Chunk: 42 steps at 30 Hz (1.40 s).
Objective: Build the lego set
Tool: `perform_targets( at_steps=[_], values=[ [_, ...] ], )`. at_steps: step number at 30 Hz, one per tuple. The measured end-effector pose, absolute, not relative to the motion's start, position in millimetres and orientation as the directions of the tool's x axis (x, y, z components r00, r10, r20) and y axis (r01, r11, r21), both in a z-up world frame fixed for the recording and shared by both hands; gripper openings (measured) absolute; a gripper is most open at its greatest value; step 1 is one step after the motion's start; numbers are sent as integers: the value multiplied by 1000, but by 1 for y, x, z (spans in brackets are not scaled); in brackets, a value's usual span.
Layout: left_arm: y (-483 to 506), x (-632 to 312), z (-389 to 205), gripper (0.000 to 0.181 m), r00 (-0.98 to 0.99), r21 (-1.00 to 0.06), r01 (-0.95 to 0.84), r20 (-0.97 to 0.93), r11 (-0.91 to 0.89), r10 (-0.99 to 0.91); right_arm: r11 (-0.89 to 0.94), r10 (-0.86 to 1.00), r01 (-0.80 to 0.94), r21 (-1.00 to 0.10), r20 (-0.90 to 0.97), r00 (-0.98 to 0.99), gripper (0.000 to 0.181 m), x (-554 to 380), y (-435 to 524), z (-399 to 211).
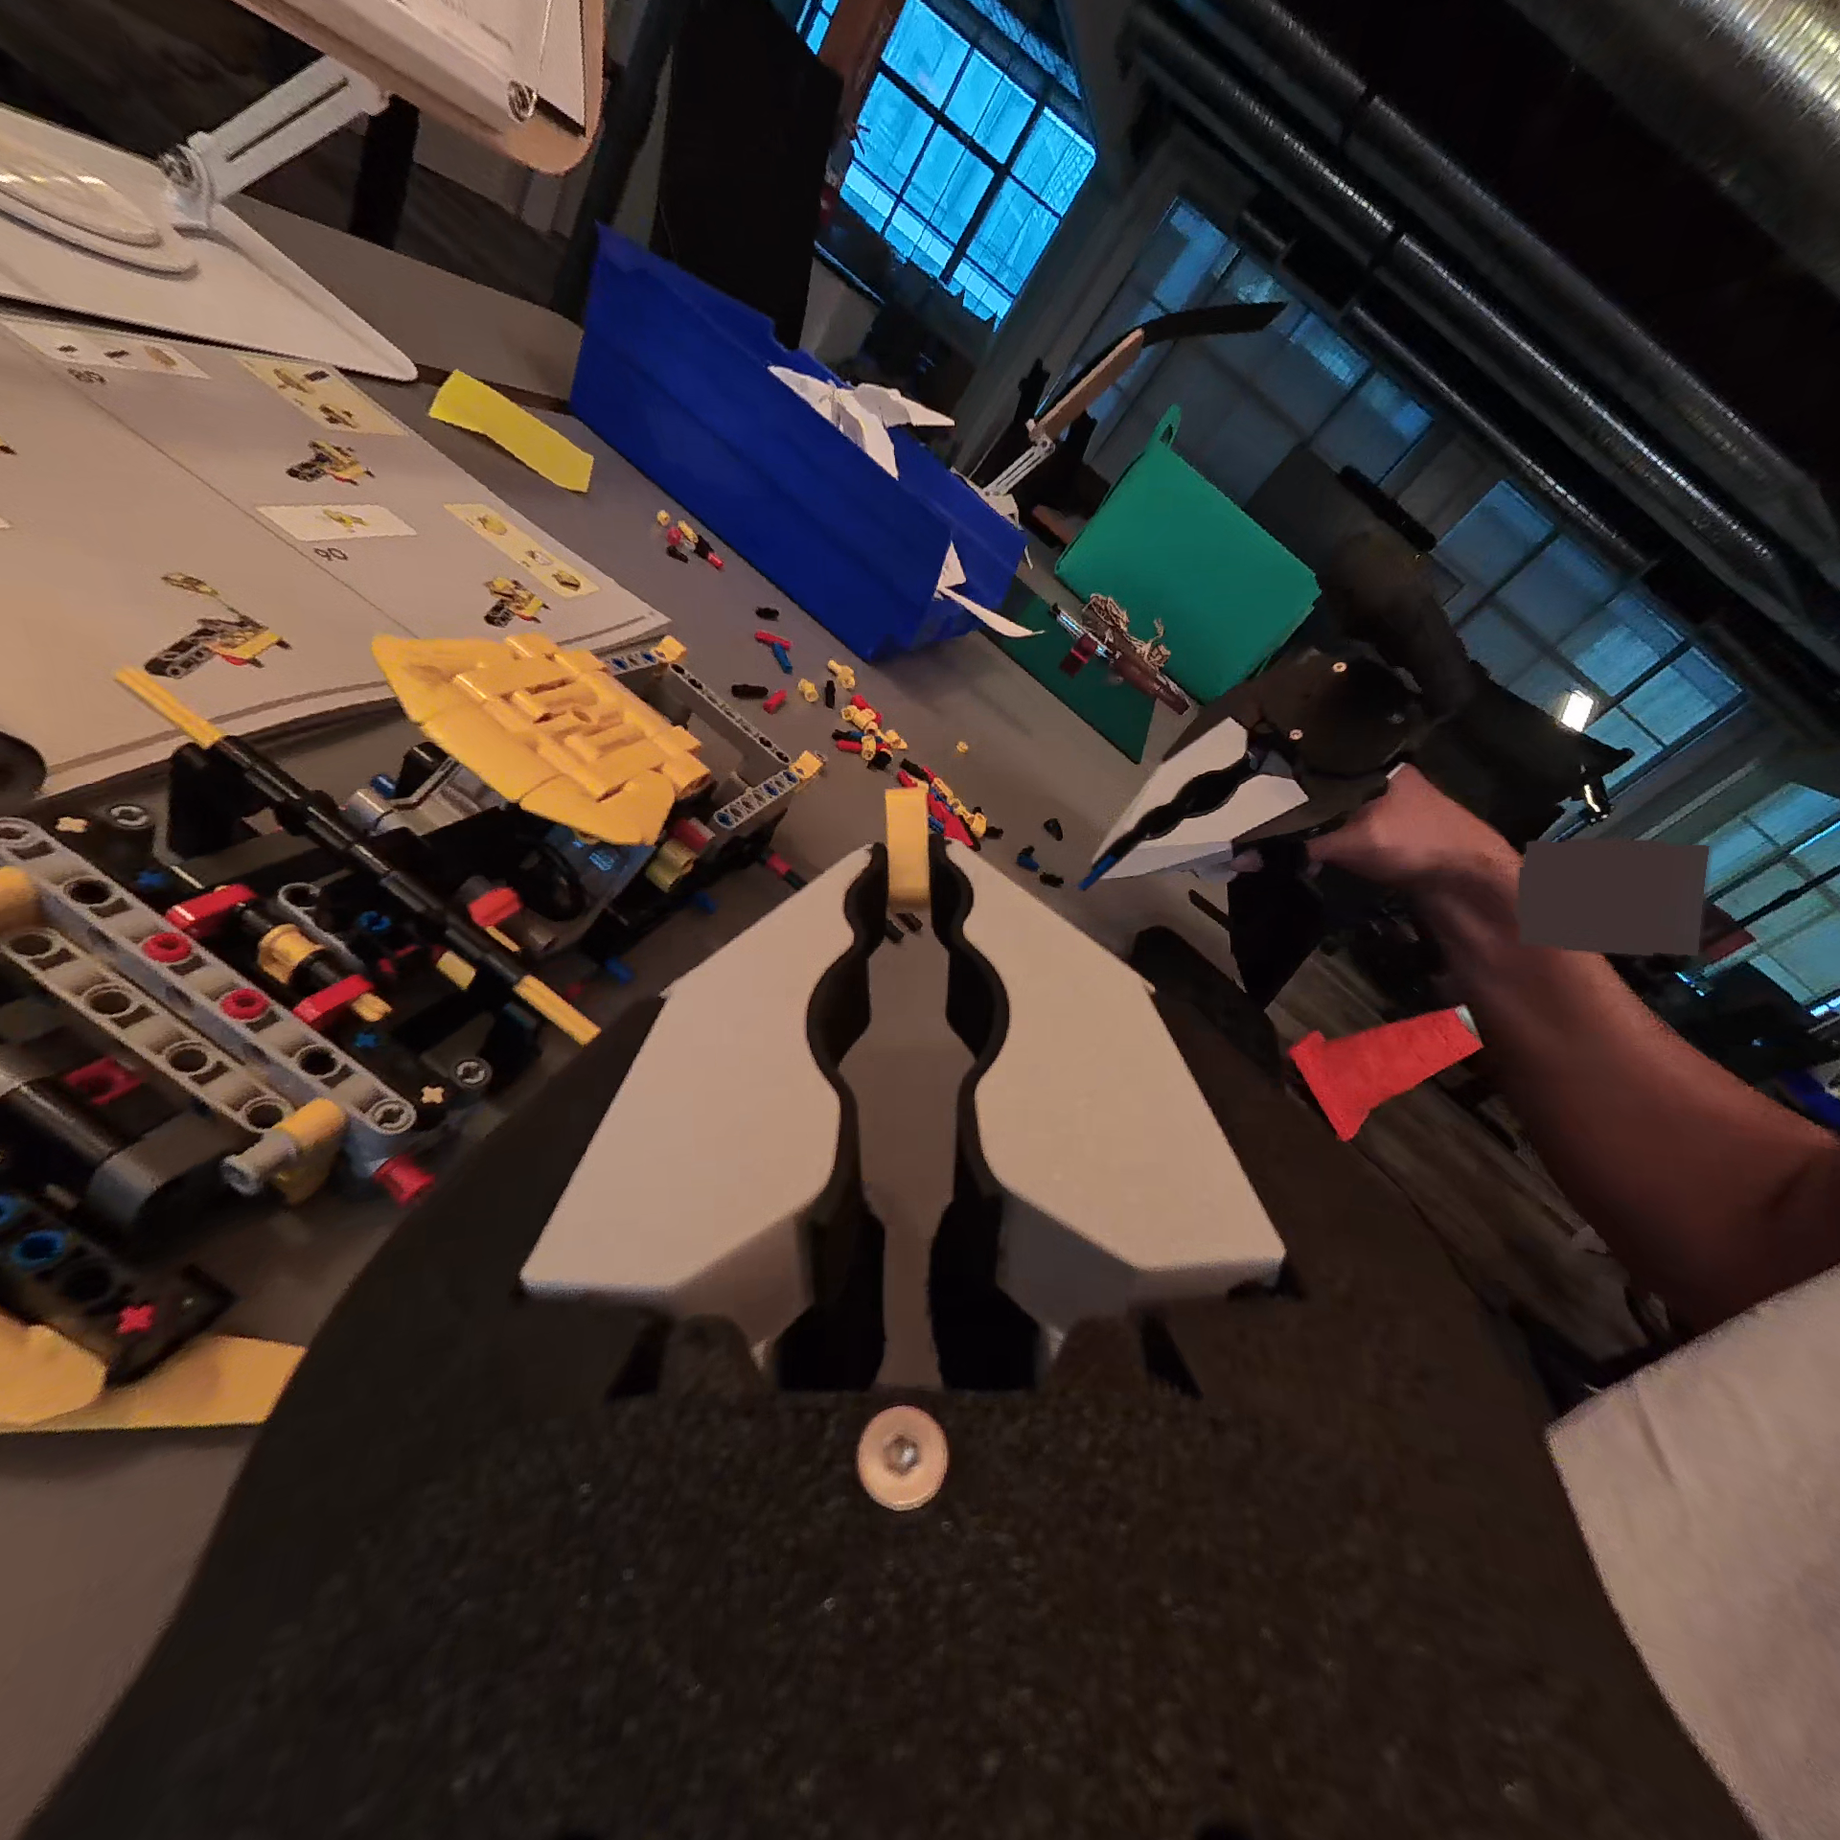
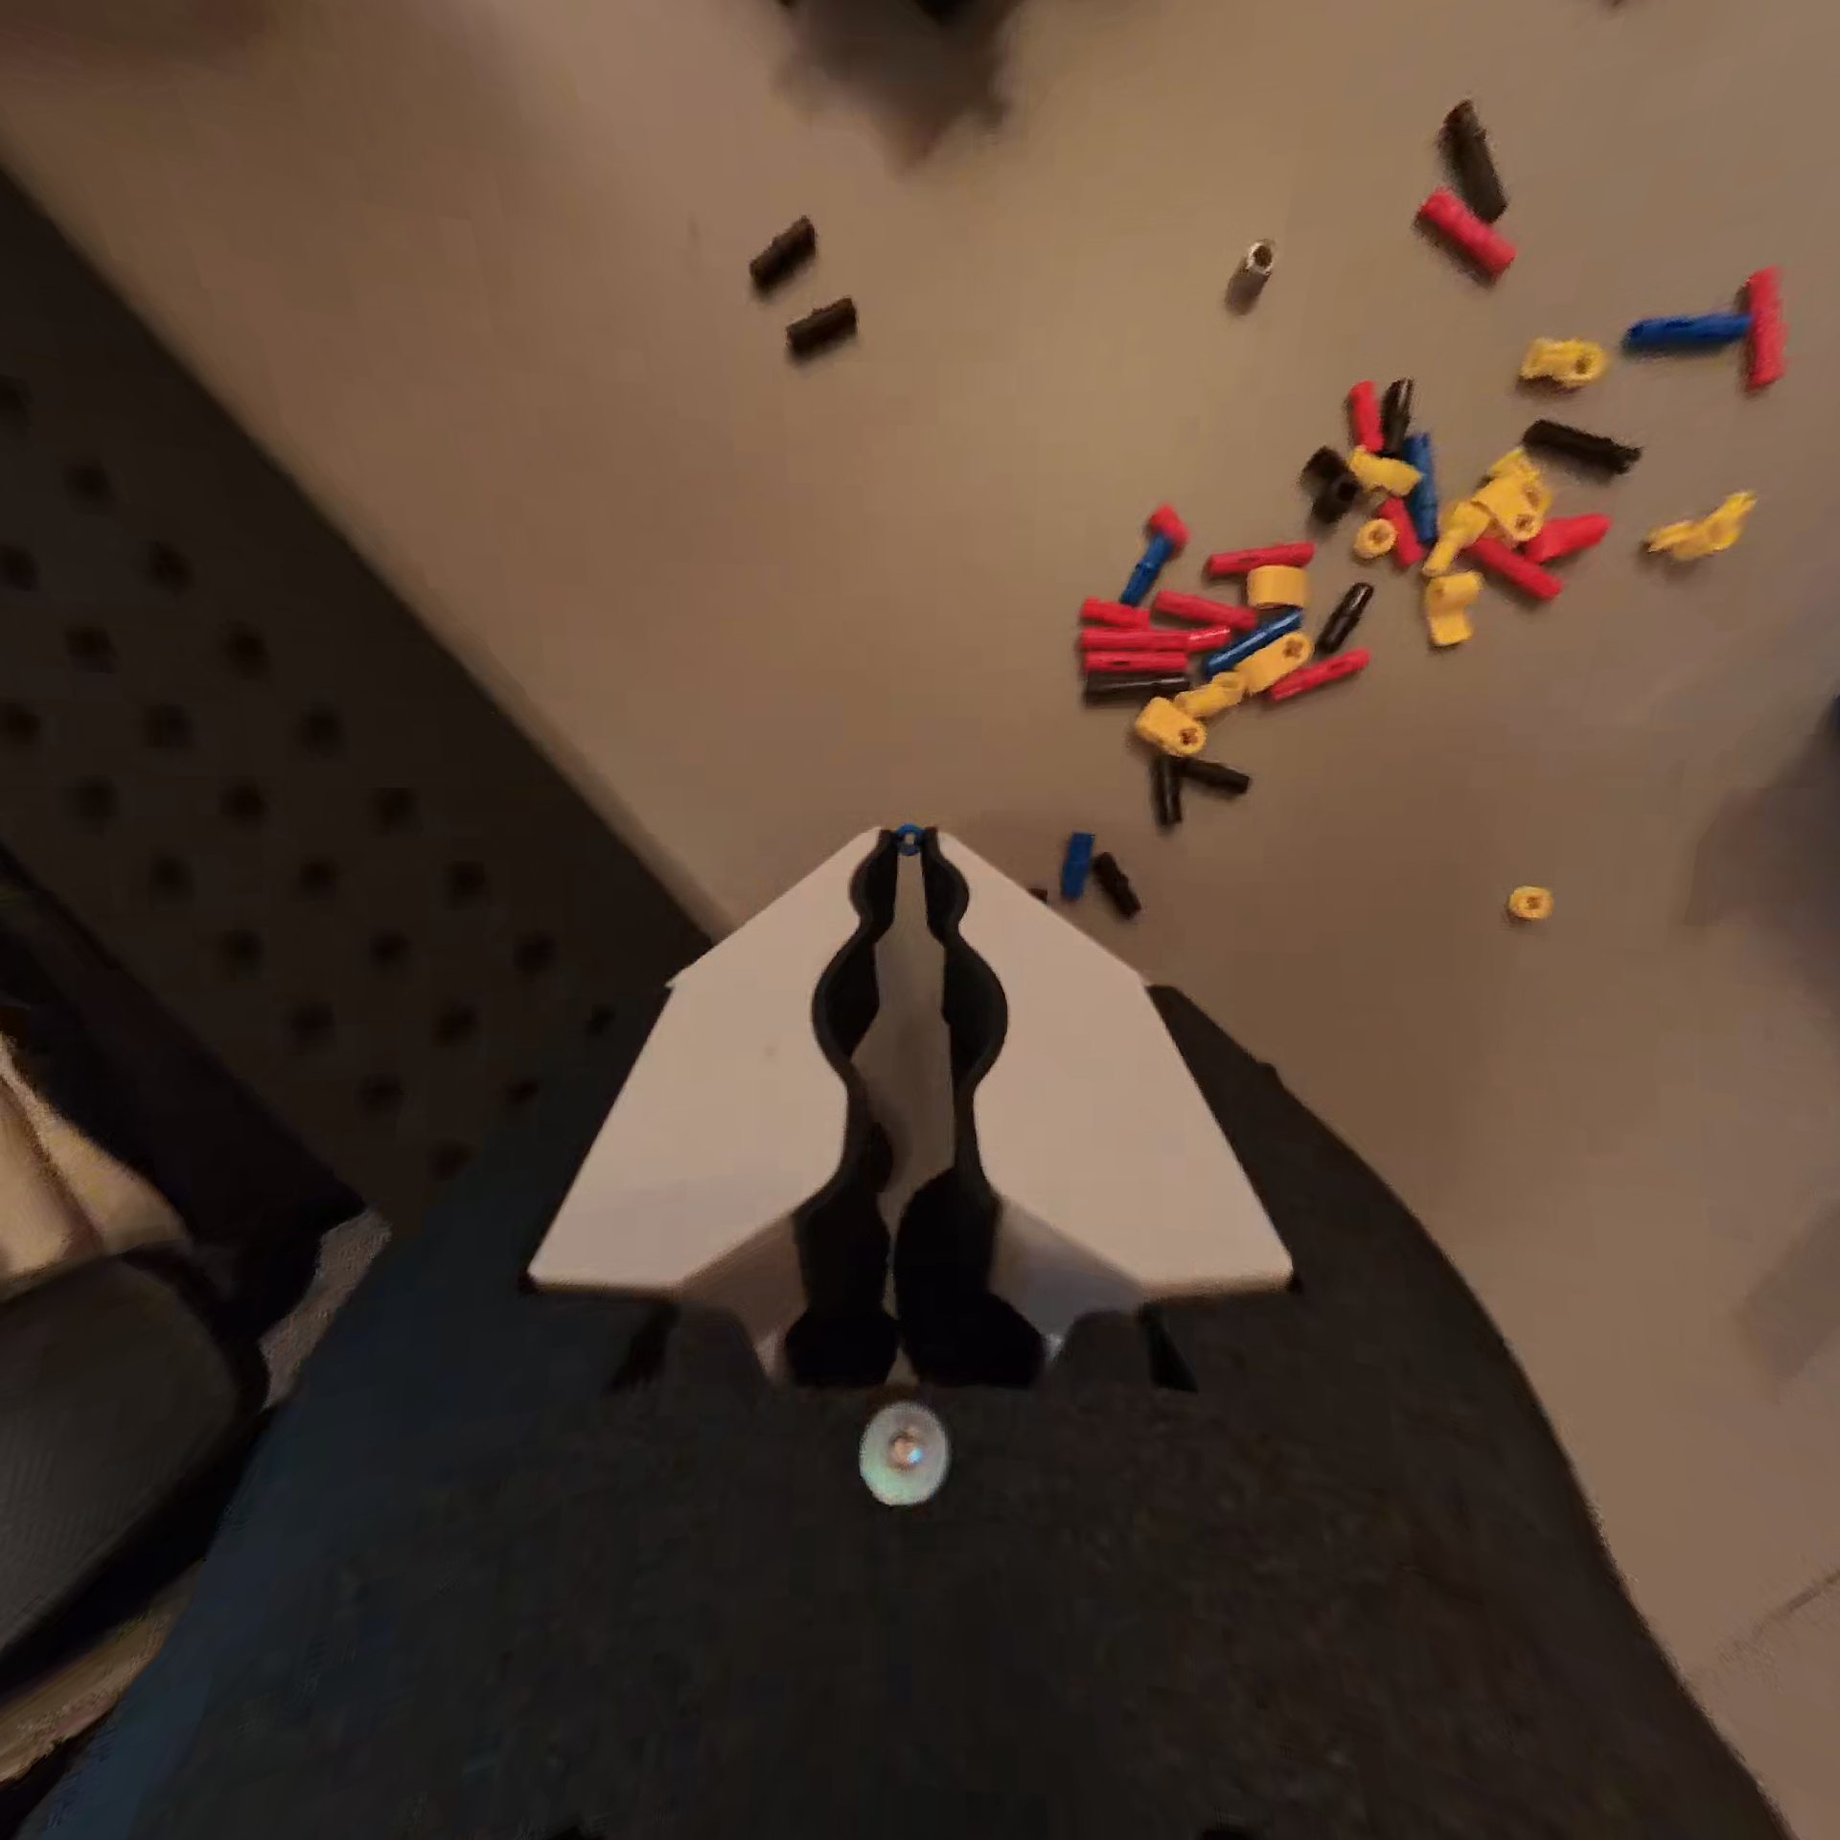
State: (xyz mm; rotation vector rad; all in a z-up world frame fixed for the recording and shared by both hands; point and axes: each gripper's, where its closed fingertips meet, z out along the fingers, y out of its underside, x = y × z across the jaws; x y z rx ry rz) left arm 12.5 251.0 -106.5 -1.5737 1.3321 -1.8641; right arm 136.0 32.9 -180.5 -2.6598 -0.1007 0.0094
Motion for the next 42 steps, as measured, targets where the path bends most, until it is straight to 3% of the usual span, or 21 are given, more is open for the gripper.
perform_targets(
  at_steps=[12, 42],
  values=[
    [252, 13, -109, 8, -313, -808, -306, 585, -504, -748, -937, 87, 95, -337, 40, 995, 5, 140, 17, -203],
    [248, 13, -110, 8, -319, -818, -310, 569, -484, -758, -948, 123, 130, -291, 45, 991, 6, 141, 18, -211]
  ],
)
